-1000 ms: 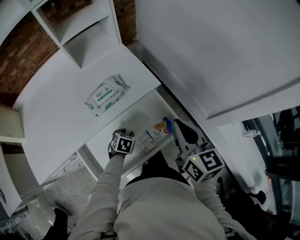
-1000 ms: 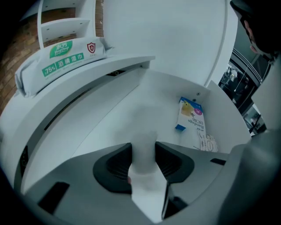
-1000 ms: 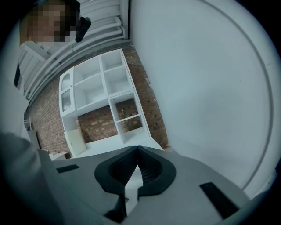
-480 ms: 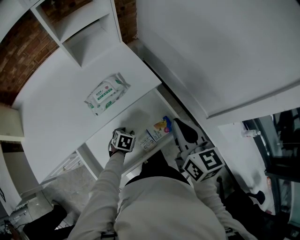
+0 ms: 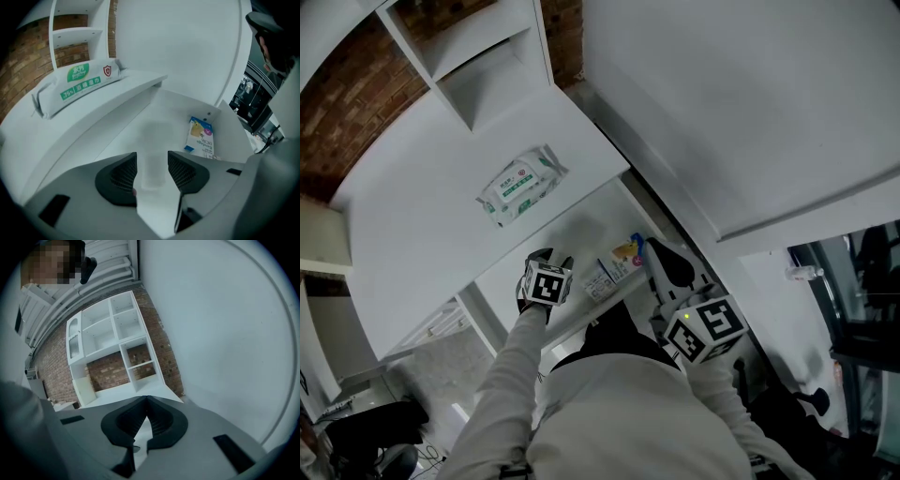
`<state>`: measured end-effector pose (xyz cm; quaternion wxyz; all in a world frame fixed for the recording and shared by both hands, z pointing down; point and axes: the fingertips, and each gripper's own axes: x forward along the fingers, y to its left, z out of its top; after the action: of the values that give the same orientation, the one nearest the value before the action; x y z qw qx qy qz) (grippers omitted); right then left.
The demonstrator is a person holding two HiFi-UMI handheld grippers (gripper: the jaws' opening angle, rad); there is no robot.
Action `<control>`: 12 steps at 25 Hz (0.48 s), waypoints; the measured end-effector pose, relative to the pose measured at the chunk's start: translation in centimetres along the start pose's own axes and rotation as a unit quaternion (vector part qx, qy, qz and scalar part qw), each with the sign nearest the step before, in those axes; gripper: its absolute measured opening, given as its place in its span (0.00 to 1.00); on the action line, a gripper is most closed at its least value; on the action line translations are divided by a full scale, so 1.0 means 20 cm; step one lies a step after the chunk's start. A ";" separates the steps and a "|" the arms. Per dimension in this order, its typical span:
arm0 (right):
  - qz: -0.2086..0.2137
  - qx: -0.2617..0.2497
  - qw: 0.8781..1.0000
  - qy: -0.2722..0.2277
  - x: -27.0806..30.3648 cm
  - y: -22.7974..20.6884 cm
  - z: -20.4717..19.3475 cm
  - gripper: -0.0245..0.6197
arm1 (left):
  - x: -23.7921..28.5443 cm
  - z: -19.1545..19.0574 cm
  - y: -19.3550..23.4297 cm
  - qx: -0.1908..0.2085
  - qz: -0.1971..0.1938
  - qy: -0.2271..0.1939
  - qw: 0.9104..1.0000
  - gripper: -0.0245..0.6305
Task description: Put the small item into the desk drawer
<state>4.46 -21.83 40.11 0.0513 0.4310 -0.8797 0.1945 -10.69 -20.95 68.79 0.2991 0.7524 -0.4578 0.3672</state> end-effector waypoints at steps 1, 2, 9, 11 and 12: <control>0.002 -0.001 1.000 -0.001 0.00 0.01 0.00 0.08 | -0.02 0.02 0.01 -0.002 0.002 -0.010 1.000 0.37; 0.005 -0.003 1.000 -0.001 0.01 0.02 0.00 0.08 | -0.05 0.04 0.02 -0.006 0.005 -0.021 1.000 0.37; 0.015 -0.003 1.000 0.000 0.01 0.08 -0.01 0.08 | -0.31 0.22 0.03 -0.011 0.017 -0.090 0.996 0.33; 0.016 -0.002 1.000 0.001 0.02 0.10 -0.02 0.08 | -0.37 0.25 0.05 -0.007 0.022 -0.111 0.994 0.32; 0.017 -0.003 1.000 0.001 0.01 0.10 -0.02 0.08 | -0.40 0.27 0.04 -0.007 0.024 -0.121 0.992 0.31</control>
<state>2.66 -20.76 39.89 0.0502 0.4154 -0.8875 0.1931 -12.44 -21.78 59.34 0.2376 0.7782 -0.5108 0.2775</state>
